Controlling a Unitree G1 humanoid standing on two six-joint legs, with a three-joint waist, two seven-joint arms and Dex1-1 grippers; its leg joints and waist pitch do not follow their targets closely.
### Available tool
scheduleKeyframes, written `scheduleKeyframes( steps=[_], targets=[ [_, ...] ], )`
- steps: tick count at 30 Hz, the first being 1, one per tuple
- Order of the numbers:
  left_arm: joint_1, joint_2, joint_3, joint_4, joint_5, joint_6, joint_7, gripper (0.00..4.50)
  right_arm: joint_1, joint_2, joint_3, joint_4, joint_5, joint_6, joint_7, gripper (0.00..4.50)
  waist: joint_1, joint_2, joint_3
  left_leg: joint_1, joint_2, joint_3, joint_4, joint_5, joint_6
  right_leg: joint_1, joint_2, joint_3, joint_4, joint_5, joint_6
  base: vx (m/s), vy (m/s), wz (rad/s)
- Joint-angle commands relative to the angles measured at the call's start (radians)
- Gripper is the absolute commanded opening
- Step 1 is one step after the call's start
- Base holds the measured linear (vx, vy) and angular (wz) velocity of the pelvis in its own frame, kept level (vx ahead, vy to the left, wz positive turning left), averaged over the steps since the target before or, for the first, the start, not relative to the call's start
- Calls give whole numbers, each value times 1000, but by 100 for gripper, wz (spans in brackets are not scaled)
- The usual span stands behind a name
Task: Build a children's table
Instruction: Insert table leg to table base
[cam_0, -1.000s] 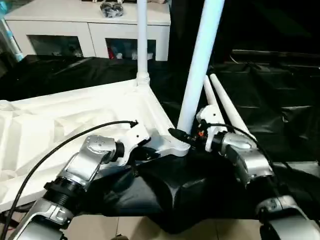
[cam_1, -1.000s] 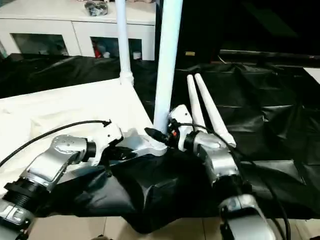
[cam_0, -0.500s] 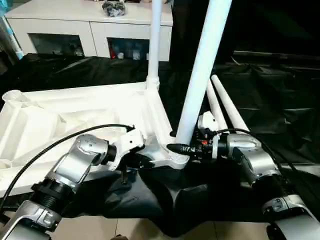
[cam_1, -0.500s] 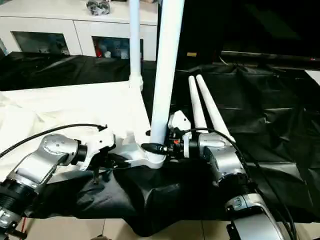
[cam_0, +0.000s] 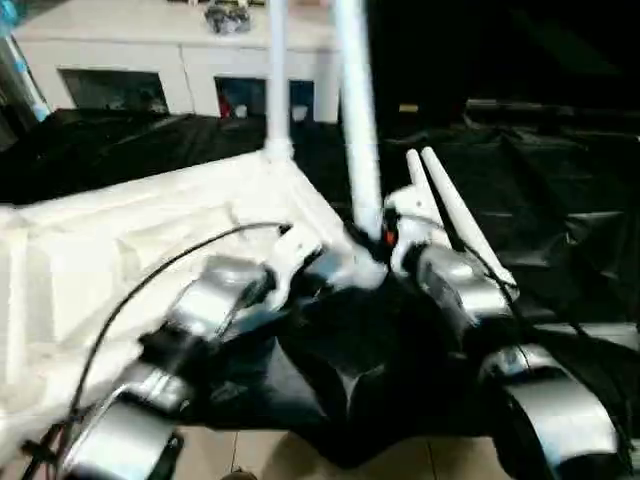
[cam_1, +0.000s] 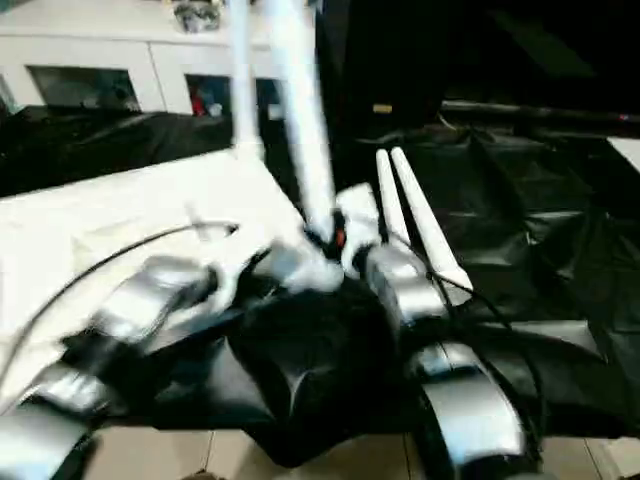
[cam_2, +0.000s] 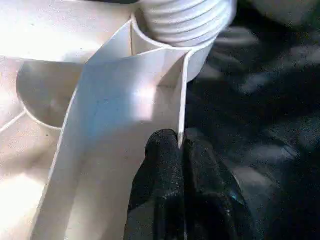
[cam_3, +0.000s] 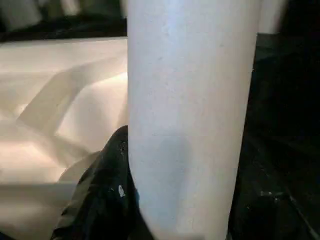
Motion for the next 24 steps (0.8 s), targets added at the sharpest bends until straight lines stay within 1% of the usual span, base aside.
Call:
scheduleKeyframes(
  steps=[1, 2, 3, 4, 5, 6, 7, 8, 9, 10, 11, 12, 13, 14, 15, 16, 17, 18, 19, 20, 21, 22, 24],
  targets=[
    [-57, 21, 62, 6, 50, -61, 123, 0, 59, 43, -4, 95, 19, 35, -3, 191, -1, 5, -49, 5, 10, -3, -66, -231, -13, 32, -47, 38, -80, -64, -196, 0, 0, 0],
    [-53, 23, 58, 2, 53, -73, 120, 0, 57, 47, -11, 91, 29, 28, 3, 191, -3, 3, -50, 1, 10, -4, -66, -222, -7, 35, -48, 37, -79, -48, -193, 0, 0, 0],
    [-33, 34, 47, -27, 54, -89, 88, 0, 57, 49, -21, 77, 43, 16, 25, 191, -9, 5, -53, 1, 9, -4, -62, -194, 4, 37, -47, 36, -75, -2, -198, 0, 0, 0],
    [-28, 37, 44, -34, 54, -91, 81, 0, 56, 49, -23, 74, 46, 13, 30, 191, -10, 5, -55, 1, 9, -4, -60, -181, 12, 37, -47, 36, -73, 25, -206, 0, 0, 0],
    [-1, 55, 31, -74, 53, -102, 42, 0, 54, 50, -35, 60, 57, -3, 55, 191, -11, 6, -58, 0, 10, -3, -56, -150, 26, 37, -46, 36, -67, 81, -224, 0, 0, 0],
    [-1, 55, 31, -74, 53, -102, 42, 0, 54, 50, -35, 60, 57, -3, 55, 191, -12, 8, -60, -3, 10, -3, -53, -123, 39, 39, -45, 34, -62, 133, -237, 0, 0, 0],
    [16, 68, 24, -99, 54, -105, 22, 0, 54, 49, -40, 52, 61, -15, 68, 191, -12, 11, -62, -2, 10, -3, -51, -108, 44, 37, -43, 33, -59, 160, -243, 0, 0, 0],
    [21, 73, 20, -107, 53, -105, 18, 0, 49, 52, -47, 56, 58, -25, 68, 191, -13, 11, -64, -2, 10, -3, -48, -92, 51, 37, -42, 33, -56, 189, -249, 0, 0, 0],
    [34, 85, 13, -124, 49, -113, 4, 0, 44, 55, -58, 54, 62, -33, 79, 191, -13, 12, -63, -1, 10, 0, -43, -64, 66, 32, -37, 31, -51, 247, -265, 0, 0, 0],
    [39, 90, 10, -129, 49, -119, -1, 0, 44, 55, -61, 50, 65, -36, 84, 191, -14, 13, -61, -1, 10, 1, -45, -88, 69, 32, -39, 31, -54, 223, -269, 0, 0, 0],
    [52, 104, 5, -143, 47, -136, -16, 0, 43, 57, -67, 37, 72, -43, 100, 191, -13, 13, -61, -2, 11, 0, -46, -100, 68, 34, -42, 31, -54, 208, -269, 0, 0, 0],
    [65, 117, 1, -155, 44, -146, -31, 0, 43, 58, -74, 21, 82, -51, 117, 191, -14, 5, -60, -1, 12, 2, -48, -114, 66, 35, -42, 32, -57, 184, -267, 0, 0, 0],
    [80, 134, -1, -167, 45, -166, -45, 0, 48, 59, -79, -12, 102, -60, 145, 191, -13, 10, -60, 0, 14, 1, -49, -121, 66, 34, -43, 32, -57, 166, -264, 0, 0, 0],
    [80, 134, -1, -167, 45, -166, -45, 0, 48, 59, -79, -12, 102, -60, 145, 191, -13, 11, -60, 1, 15, 1, -49, -121, 65, 33, -43, 33, -57, 164, -263, 0, 0, 0],
    [88, 143, 6, -172, 47, -174, -41, 0, 53, 59, -85, -49, 125, -55, 173, 191, -14, 12, -57, 1, 15, 2, -50, -126, 63, 32, -41, 33, -58, 157, -261, 0, 0, 0],
    [92, 146, 11, -179, 41, -185, -48, 0, 56, 57, -87, -74, 135, -51, 190, 191, -11, 1, -56, 1, 15, 3, -50, -125, 63, 34, -42, 34, -57, 146, -257, 0, 0, 0],
    [92, 146, 11, -179, 41, -185, -48, 0, 56, 57, -87, -74, 135, -51, 190, 191, -10, 5, -58, 2, 16, 3, -50, -123, 62, 34, -44, 34, -56, 142, -256, 0, 0, 0],
    [96, 146, 23, -192, 25, -176, -59, 44, 60, 53, -89, -100, 146, -46, 206, 191, -10, 8, -59, 3, 17, 3, -50, -118, 60, 31, -44, 34, -56, 143, -256, 0, 0, 0],
    [102, 152, 30, -209, 16, -179, -73, 44, 64, 49, -93, -128, 155, -42, 219, 191, -10, 2, -58, 3, 17, 4, -49, -109, 58, 32, -42, 34, -55, 150, -258, 0, 0, 0],
    [106, 157, 34, -221, 10, -181, -82, 55, 66, 45, -96, -145, 161, -39, 227, 191, -9, 3, -58, 1, 17, 3, -48, -92, 59, 34, -43, 34, -52, 173, -258, 0, 0, 0],
    [111, 161, 38, -233, 5, -176, -88, 62, 67, 42, -98, -157, 164, -35, 233, 191, -9, 2, -60, 3, 16, 4, -46, -69, 62, 33, -41, 34, -49, 208, -263, 0, 0, 0],
    [112, 162, 39, -237, 4, -175, -89, 62, 68, 42, -98, -158, 162, -35, 235, 191, -10, 1, -59, 2, 14, 4, -44, -60, 64, 33, -39, 34, -47, 222, -266, 0, 0, 0],
    [118, 165, 50, -259, -8, -169, -93, 96, 70, 38, -97, -167, 157, -36, 241, 191, -10, -2, -58, 0, 11, 6, -43, -52, 69, 34, -38, 34, -46, 237, -270, 0, 0, 0]
  ],
)
